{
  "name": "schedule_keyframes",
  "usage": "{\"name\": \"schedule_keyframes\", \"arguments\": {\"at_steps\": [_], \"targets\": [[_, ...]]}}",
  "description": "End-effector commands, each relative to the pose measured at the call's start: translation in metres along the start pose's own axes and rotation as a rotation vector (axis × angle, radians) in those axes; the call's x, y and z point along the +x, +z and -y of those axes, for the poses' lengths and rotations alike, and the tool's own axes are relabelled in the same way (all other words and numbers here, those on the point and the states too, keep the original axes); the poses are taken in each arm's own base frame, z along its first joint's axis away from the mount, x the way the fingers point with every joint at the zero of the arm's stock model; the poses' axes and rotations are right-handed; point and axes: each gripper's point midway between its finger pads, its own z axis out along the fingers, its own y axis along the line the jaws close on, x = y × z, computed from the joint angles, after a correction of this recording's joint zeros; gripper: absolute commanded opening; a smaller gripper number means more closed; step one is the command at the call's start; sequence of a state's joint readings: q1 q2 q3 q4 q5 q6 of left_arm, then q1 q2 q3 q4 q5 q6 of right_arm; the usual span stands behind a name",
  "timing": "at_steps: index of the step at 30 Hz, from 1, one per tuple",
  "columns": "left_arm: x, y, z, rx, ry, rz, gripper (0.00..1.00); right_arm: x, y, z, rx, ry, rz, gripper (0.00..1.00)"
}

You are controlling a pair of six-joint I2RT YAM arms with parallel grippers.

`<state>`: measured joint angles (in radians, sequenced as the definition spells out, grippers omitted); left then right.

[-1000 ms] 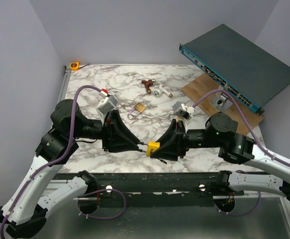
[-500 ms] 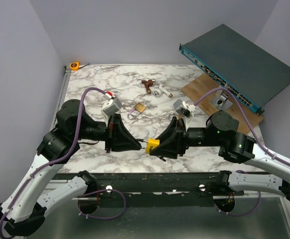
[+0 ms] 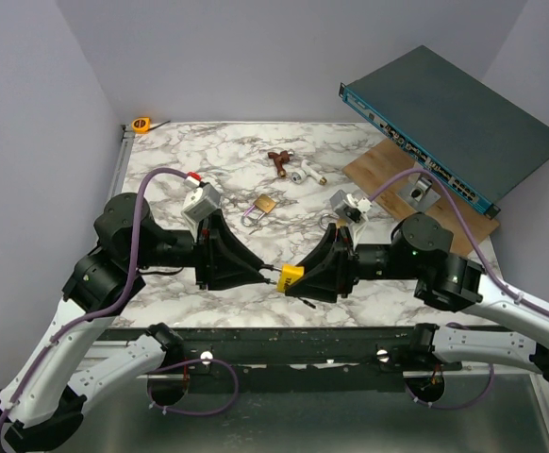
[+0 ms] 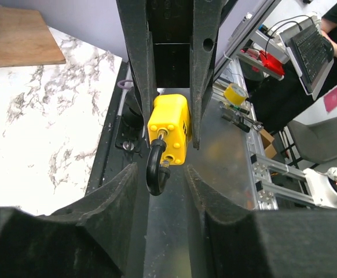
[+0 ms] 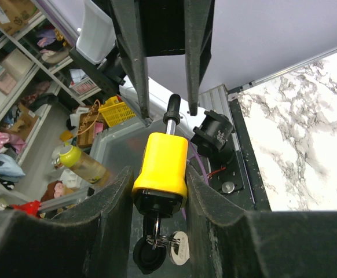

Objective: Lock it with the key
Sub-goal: Lock the lock.

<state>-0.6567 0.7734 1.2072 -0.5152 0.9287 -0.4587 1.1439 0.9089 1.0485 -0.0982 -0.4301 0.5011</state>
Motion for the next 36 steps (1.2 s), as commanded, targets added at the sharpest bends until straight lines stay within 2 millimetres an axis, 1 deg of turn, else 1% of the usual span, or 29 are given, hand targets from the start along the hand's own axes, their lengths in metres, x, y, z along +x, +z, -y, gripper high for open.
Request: {"name": "schedule_keyframes", "arguments": {"at_steps": [1, 3, 5, 11, 13, 15, 22, 26, 27, 31, 36], "targets": [[-0.009, 0.002, 0.004, 0.022, 0.035, 0.019, 0.31, -0.023, -0.008, -0.014, -0.032, -0.021, 0.093, 0.01], [-0.008, 0.003, 0.005, 0.031, 0.033, 0.014, 0.22, -0.024, -0.009, -0.014, -0.025, -0.021, 0.100, 0.01], [-0.007, 0.003, 0.008, 0.045, 0.034, 0.007, 0.20, -0.024, -0.011, -0.014, -0.023, -0.021, 0.104, 0.01], [-0.005, 0.002, 0.016, 0.075, 0.071, 0.010, 0.08, -0.024, -0.009, -0.011, -0.011, -0.012, 0.108, 0.01], [-0.006, 0.000, 0.019, 0.072, 0.105, 0.033, 0.00, -0.023, -0.007, -0.008, -0.006, 0.002, 0.109, 0.01], [-0.008, -0.003, 0.021, 0.059, 0.135, 0.057, 0.00, -0.020, -0.005, -0.005, 0.002, 0.018, 0.105, 0.01], [-0.010, -0.010, 0.026, 0.040, 0.175, 0.085, 0.00, -0.031, -0.013, -0.007, 0.015, 0.023, 0.178, 0.01], [-0.011, -0.006, 0.029, 0.060, 0.081, 0.049, 0.00, -0.034, -0.014, -0.003, 0.041, -0.037, 0.175, 0.01], [-0.012, -0.005, 0.029, 0.065, 0.050, 0.041, 0.00, -0.029, -0.015, 0.001, 0.060, -0.043, 0.152, 0.01], [-0.011, -0.002, 0.036, 0.100, -0.062, 0.010, 0.00, -0.027, -0.017, 0.014, 0.127, -0.105, 0.134, 0.01], [-0.013, -0.003, 0.039, 0.093, -0.134, 0.005, 0.00, -0.029, -0.016, 0.021, 0.154, -0.155, 0.128, 0.01]]}}
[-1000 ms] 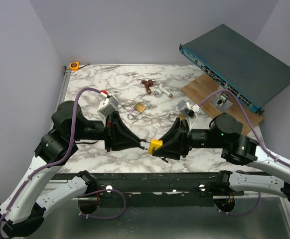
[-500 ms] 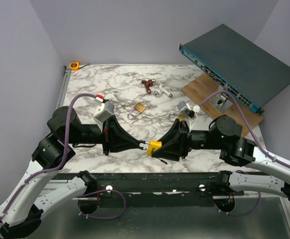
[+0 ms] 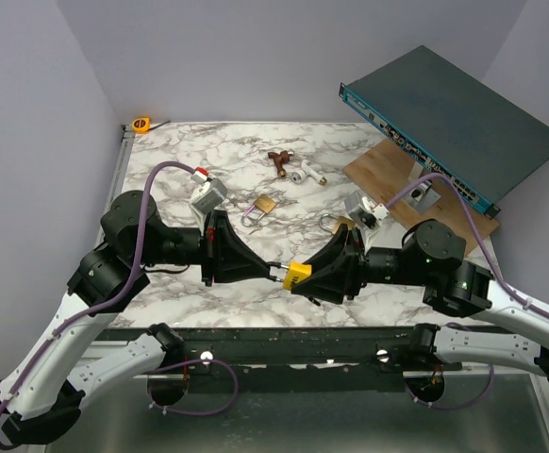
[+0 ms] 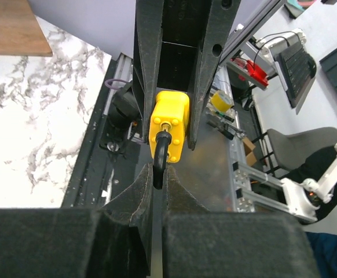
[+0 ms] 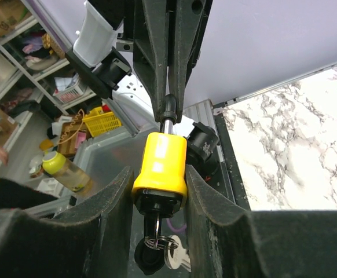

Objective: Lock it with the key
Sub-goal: Lock the lock.

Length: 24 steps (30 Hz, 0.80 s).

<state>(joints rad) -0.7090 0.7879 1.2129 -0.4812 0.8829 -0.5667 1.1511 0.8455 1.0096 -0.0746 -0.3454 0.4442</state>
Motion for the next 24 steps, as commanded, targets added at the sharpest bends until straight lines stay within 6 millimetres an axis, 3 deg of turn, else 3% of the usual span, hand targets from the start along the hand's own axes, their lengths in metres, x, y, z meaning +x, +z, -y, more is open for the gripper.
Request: {"name": "schedule_keyframes", "arguments": {"at_steps": [1, 11, 15, 24], "targets": [[-0.006, -0.009, 0.032, 0.074, -0.057, -0.006, 0.00, -0.019, -0.002, 0.018, 0.106, -0.088, 0.049, 0.01], [-0.001, -0.007, 0.024, 0.049, -0.095, 0.005, 0.00, -0.015, 0.011, 0.012, 0.041, -0.120, 0.009, 0.01], [-0.002, -0.009, 0.025, 0.037, -0.078, 0.021, 0.00, -0.014, 0.016, 0.000, -0.033, -0.104, 0.000, 0.01], [-0.006, -0.024, 0.056, 0.100, 0.021, 0.068, 0.00, -0.016, 0.020, -0.030, -0.195, -0.054, -0.040, 0.01]]}}
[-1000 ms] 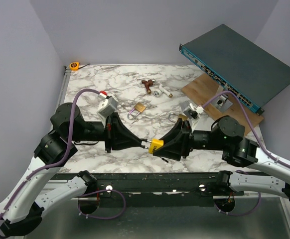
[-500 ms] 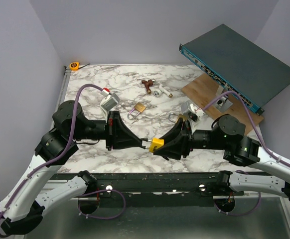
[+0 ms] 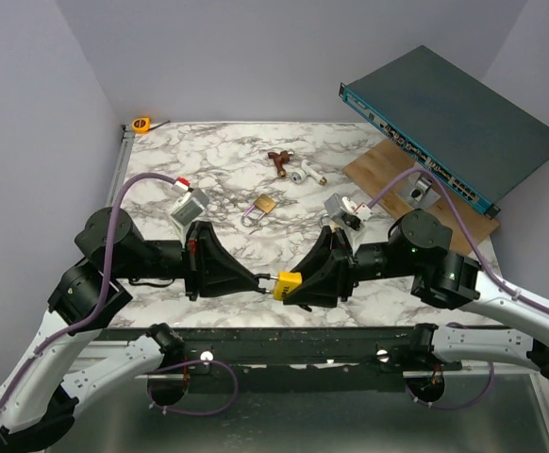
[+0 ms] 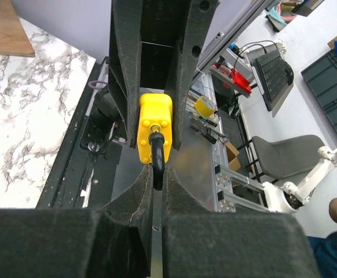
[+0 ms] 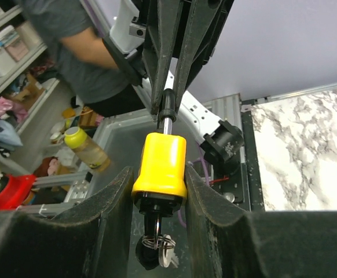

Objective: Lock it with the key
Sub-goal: Lock the lock.

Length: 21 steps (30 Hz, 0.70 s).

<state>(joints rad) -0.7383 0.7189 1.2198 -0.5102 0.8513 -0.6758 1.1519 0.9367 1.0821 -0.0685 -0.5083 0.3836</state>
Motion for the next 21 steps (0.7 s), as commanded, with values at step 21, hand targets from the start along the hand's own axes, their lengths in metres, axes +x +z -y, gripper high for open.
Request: {"name": "schedule_keyframes", "arguments": {"at_steps": [21], "targets": [[-0.024, -0.026, -0.004, -0.197, -0.004, 0.210, 0.00, -0.057, 0.055, 0.035, 0.076, 0.001, 0.115, 0.01]]}}
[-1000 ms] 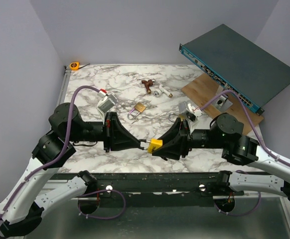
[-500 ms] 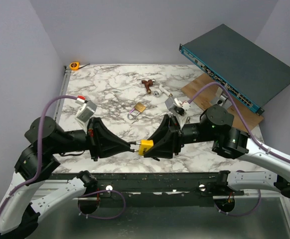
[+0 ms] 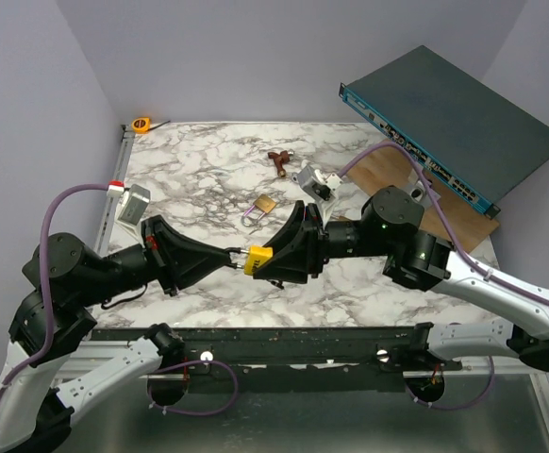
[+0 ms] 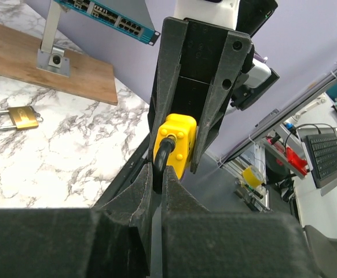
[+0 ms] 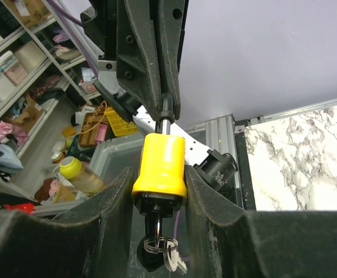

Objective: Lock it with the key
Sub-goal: Lock the lock.

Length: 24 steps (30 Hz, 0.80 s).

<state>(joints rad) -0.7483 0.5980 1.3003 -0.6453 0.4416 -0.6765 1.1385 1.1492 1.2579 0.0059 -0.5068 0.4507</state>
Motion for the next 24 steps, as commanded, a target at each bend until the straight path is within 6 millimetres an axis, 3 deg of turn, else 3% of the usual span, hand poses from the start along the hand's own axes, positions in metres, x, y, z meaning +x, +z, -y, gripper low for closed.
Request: {"name": "schedule_keyframes", "arguments": {"at_steps": [1, 7, 14, 24], "targets": [[0.016, 0.009, 0.011, 0.104, -0.050, -0.081, 0.00, -0.027, 0.008, 0.020, 0.102, -0.052, 0.095, 0.01], [0.032, 0.012, 0.006, 0.125, -0.043, -0.136, 0.00, -0.039, 0.008, 0.026, 0.147, -0.071, 0.136, 0.01], [0.045, 0.017, 0.000, 0.141, -0.046, -0.176, 0.00, -0.029, 0.019, 0.026, 0.105, -0.054, 0.092, 0.01], [0.056, 0.024, -0.002, 0.164, -0.041, -0.196, 0.00, -0.024, 0.019, 0.041, 0.175, 0.000, 0.112, 0.01]]}}
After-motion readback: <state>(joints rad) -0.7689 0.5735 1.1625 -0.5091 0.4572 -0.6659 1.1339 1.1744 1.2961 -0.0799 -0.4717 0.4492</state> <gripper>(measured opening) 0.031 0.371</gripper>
